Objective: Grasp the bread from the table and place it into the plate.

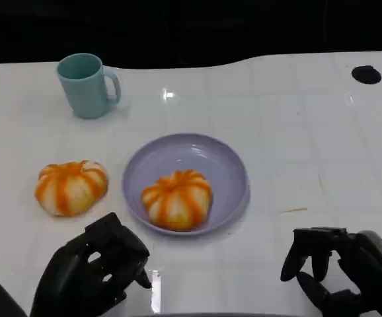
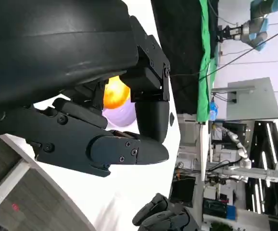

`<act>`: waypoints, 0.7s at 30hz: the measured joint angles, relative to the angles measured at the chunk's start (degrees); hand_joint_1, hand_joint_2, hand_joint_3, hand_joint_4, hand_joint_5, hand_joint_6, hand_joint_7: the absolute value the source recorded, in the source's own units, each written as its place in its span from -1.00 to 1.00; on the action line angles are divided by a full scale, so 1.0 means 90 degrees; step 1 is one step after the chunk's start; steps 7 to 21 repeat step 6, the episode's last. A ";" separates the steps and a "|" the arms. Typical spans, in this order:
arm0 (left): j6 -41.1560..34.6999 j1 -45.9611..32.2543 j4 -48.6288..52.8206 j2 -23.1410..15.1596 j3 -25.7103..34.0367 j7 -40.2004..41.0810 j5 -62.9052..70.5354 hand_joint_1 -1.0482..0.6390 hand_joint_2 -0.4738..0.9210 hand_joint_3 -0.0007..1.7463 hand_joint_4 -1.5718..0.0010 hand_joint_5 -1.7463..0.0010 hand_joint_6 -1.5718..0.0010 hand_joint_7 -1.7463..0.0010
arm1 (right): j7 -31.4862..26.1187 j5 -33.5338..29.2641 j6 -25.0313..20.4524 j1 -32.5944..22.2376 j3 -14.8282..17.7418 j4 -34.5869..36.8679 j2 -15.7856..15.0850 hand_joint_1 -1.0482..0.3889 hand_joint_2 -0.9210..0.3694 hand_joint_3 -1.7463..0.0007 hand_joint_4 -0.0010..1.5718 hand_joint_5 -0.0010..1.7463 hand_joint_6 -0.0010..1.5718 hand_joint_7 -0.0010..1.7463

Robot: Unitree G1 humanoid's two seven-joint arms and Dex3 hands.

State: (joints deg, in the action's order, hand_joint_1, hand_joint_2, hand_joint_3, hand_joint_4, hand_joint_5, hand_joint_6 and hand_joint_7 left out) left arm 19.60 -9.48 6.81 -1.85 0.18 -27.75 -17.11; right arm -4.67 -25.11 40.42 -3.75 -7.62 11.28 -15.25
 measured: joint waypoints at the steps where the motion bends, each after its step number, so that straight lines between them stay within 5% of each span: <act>1: 0.0014 0.0000 0.0019 0.0000 -0.0001 -0.0017 0.0000 -0.43 1.00 -0.63 0.21 -1.00 0.26 -0.66 | -0.0027 -0.0018 0.0028 0.0005 -0.0002 0.0026 0.0000 0.31 0.08 -0.62 0.10 0.96 0.11 0.48; 21: 0.0029 0.0000 0.0036 0.0001 -0.0004 -0.0019 -0.0002 -0.43 1.00 -0.63 0.20 -1.00 0.26 -0.66 | -0.0171 -0.0064 0.0117 0.0020 -0.0002 0.0135 0.0000 0.30 0.08 -0.62 0.11 0.94 0.11 0.46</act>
